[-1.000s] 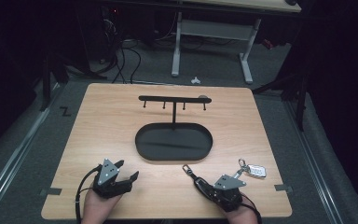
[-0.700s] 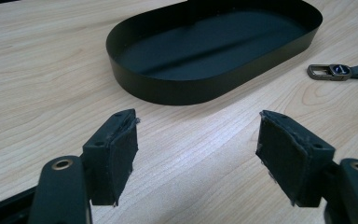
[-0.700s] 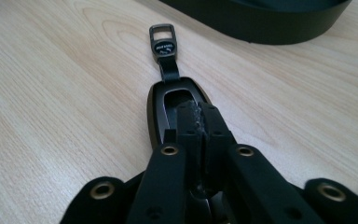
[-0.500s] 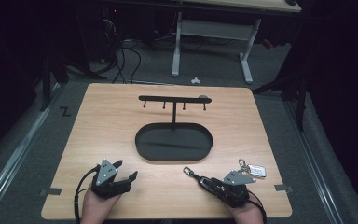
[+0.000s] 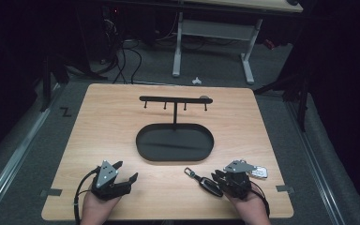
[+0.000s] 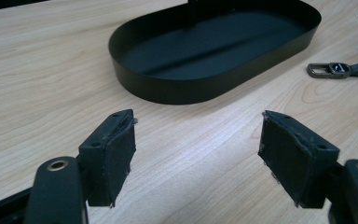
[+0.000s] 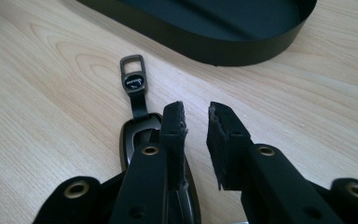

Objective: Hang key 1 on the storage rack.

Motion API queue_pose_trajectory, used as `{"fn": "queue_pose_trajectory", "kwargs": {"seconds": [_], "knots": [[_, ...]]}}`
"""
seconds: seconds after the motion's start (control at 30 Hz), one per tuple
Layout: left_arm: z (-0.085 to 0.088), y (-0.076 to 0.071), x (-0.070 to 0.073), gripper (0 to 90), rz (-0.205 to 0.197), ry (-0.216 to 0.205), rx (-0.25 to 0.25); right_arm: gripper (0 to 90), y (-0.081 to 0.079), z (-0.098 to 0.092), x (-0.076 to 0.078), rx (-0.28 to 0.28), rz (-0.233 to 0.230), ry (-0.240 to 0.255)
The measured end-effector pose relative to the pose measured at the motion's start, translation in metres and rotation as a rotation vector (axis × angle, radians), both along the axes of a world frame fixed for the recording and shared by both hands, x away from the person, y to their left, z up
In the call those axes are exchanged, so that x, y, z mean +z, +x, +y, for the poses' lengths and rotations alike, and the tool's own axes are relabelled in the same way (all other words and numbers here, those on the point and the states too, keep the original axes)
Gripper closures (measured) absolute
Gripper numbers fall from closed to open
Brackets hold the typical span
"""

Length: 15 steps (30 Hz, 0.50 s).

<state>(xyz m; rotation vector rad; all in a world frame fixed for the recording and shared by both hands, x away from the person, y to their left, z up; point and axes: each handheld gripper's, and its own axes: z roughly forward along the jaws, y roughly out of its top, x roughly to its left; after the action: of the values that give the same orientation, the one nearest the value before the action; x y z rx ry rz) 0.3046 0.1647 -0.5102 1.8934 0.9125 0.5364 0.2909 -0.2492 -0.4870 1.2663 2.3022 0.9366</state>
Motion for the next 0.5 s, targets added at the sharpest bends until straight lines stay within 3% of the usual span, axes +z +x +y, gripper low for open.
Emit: {"fn": "queue_pose_trajectory", "kwargs": {"seconds": [0.27,0.37,0.43,0.5], "knots": [[0.005,0.003,-0.001,27.1,0.003,-0.005,0.006,72.7,0.013,0.001,0.008,0.021,0.117,-0.124],[0.004,0.003,-0.001,27.1,0.007,-0.005,-0.001,73.6,0.014,0.002,0.008,0.024,0.137,-0.157],[0.004,0.003,-0.001,27.2,0.009,-0.004,-0.008,73.9,0.016,0.004,0.011,0.034,0.164,-0.226],[0.003,0.003,-0.002,27.2,0.010,-0.004,-0.010,73.8,0.018,0.005,0.014,0.044,0.185,-0.254]]}}
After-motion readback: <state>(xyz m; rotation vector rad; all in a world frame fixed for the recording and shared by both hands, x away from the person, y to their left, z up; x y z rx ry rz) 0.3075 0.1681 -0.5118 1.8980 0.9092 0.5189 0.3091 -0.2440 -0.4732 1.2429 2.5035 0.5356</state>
